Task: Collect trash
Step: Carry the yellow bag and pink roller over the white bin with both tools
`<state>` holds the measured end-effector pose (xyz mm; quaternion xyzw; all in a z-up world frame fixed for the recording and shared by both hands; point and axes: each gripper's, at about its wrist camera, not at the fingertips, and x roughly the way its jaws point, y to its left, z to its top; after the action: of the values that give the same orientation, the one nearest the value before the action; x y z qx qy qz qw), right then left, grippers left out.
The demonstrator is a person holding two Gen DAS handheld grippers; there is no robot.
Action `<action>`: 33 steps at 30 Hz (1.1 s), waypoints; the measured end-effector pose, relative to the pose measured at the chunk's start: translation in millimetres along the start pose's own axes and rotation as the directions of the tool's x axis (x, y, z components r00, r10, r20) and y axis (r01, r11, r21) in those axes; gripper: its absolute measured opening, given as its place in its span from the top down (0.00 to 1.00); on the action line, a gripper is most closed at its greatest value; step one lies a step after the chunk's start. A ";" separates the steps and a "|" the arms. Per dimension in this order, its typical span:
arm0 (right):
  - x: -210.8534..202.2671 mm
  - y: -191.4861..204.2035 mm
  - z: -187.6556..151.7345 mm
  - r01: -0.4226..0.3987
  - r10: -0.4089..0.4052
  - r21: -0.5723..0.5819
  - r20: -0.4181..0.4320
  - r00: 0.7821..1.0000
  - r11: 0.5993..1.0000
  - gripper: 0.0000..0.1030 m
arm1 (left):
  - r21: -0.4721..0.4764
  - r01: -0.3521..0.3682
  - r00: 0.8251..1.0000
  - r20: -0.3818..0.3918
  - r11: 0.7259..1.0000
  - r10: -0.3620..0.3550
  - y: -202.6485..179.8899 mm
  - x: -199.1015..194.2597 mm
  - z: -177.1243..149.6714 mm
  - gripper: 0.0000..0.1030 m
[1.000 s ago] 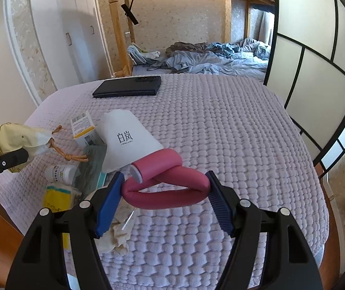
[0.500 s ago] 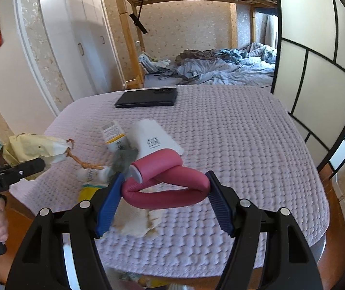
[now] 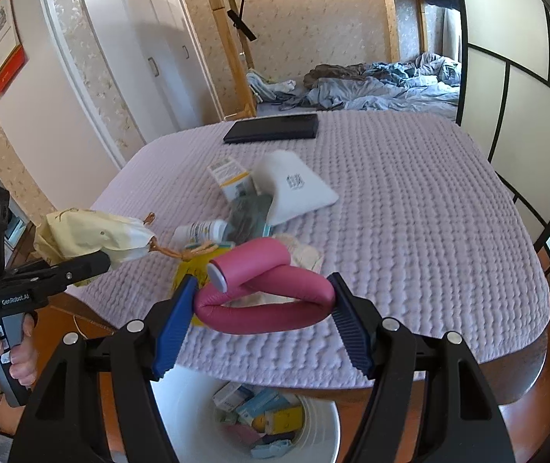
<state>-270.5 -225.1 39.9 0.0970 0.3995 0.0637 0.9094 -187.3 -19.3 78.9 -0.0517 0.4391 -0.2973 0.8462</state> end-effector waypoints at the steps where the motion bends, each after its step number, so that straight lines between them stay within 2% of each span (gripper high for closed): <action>1: -1.4 2.0 -3.0 -0.003 0.003 -0.003 -0.005 1.000 1.000 0.35 | 0.003 0.003 1.000 -0.002 1.000 -0.003 -1.0 -1.0 -1.5 0.40; 15: -12.8 10.7 -21.9 -0.037 0.036 -0.004 -0.031 0.999 0.999 0.35 | 0.000 0.045 0.999 -0.030 0.999 -0.045 -4.8 -7.8 -19.1 0.44; 24: -13.6 11.5 -27.7 -0.046 0.046 0.000 -0.045 0.998 0.999 0.35 | 0.016 0.103 0.994 -0.038 0.995 -0.102 -14.8 -15.6 -31.4 0.45; 33: -19.2 12.1 -42.3 -0.046 0.046 -0.005 -0.075 0.996 0.999 0.35 | 0.049 0.129 0.988 -0.091 0.990 -0.124 -29.8 -16.3 -49.6 0.45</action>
<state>-315.1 -211.8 28.4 0.1005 0.4308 0.0897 0.8923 -246.5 -26.1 70.7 -0.0434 0.4632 -0.3644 0.8067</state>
